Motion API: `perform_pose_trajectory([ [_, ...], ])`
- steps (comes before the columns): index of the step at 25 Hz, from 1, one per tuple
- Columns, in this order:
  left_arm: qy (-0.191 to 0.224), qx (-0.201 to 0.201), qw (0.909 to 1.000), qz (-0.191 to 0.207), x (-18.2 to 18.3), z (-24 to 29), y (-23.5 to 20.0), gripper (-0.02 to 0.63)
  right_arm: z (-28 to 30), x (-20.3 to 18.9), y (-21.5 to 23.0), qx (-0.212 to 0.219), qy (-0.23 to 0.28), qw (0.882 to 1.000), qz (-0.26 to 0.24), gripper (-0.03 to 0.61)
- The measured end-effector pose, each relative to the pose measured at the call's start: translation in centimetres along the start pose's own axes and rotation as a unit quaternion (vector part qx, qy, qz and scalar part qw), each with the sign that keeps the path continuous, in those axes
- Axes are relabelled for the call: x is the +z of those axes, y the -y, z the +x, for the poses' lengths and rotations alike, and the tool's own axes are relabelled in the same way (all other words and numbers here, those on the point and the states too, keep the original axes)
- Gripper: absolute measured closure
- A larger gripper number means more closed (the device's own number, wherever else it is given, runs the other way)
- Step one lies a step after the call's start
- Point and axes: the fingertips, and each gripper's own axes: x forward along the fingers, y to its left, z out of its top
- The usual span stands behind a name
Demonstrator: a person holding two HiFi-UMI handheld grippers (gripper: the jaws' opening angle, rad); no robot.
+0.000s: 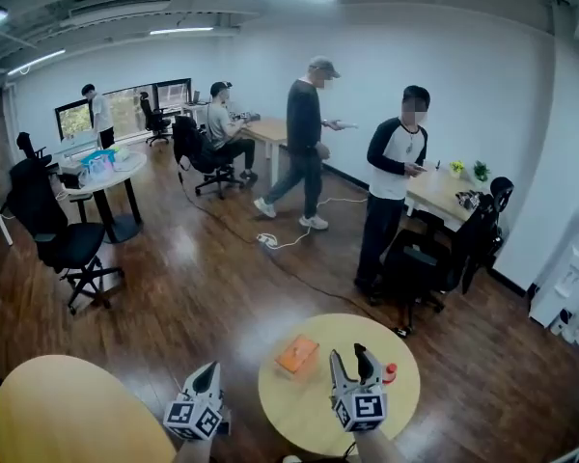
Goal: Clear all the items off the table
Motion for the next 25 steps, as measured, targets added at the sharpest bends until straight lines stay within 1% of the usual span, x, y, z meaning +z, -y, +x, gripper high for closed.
perform_pose_trajectory([
  [1, 0.006, 0.011, 0.9999, 0.003, 0.7, -0.9, -0.7, 0.614, 0.5, 0.0, -1.3, 0.016, -0.002, 1.0, 0.004, 0.37],
  [3, 0.017, 0.03, 0.9994, 0.009, 1.8, -2.7, -1.8, 0.614, 1.3, -0.2, -3.6, 0.045, -0.007, 0.999, 0.014, 0.377],
  [4, 0.022, 0.039, 0.9989, 0.011, 2.2, -3.5, -2.3, 0.614, 1.6, -0.3, -4.7, 0.059, -0.01, 0.998, 0.017, 0.414],
  [5, 0.026, 0.046, 0.9985, 0.014, 2.5, -4.2, -2.7, 0.614, 1.9, -0.4, -5.8, 0.074, -0.012, 0.997, 0.02, 0.414],
  [8, 0.031, 0.064, 0.9972, 0.022, 3.3, -6.1, -3.7, 0.614, 2.6, -0.2, -9.1, 0.117, -0.013, 0.993, 0.024, 0.503],
  [9, 0.032, 0.069, 0.9968, 0.025, 3.6, -6.7, -3.9, 0.614, 2.8, -0.1, -10.3, 0.135, -0.014, 0.991, 0.023, 0.567],
  [12, 0.038, 0.085, 0.9952, 0.03, 4.1, -8.2, -4.4, 0.614, 3.0, -0.1, -13.2, 0.184, -0.022, 0.982, 0.026, 0.575],
  [14, 0.038, 0.091, 0.9945, 0.036, 4.4, -8.9, -4.6, 0.614, 3.1, -0.1, -14.3, 0.2, -0.024, 0.979, 0.039, 0.575],
  [20, 0.037, 0.098, 0.9935, 0.044, 4.5, -10.3, -4.5, 0.614, 2.7, -0.8, -15.5, 0.214, -0.031, 0.975, 0.05, 0.575],
  [23, 0.037, 0.101, 0.9933, 0.042, 4.2, -10.4, -4.4, 0.614, 2.5, -0.9, -15.3, 0.217, -0.033, 0.974, 0.049, 0.575],
  [25, 0.037, 0.099, 0.9935, 0.042, 4.3, -9.8, -3.9, 0.614, 2.7, -0.3, -14.7, 0.217, -0.028, 0.975, 0.047, 0.575],
])
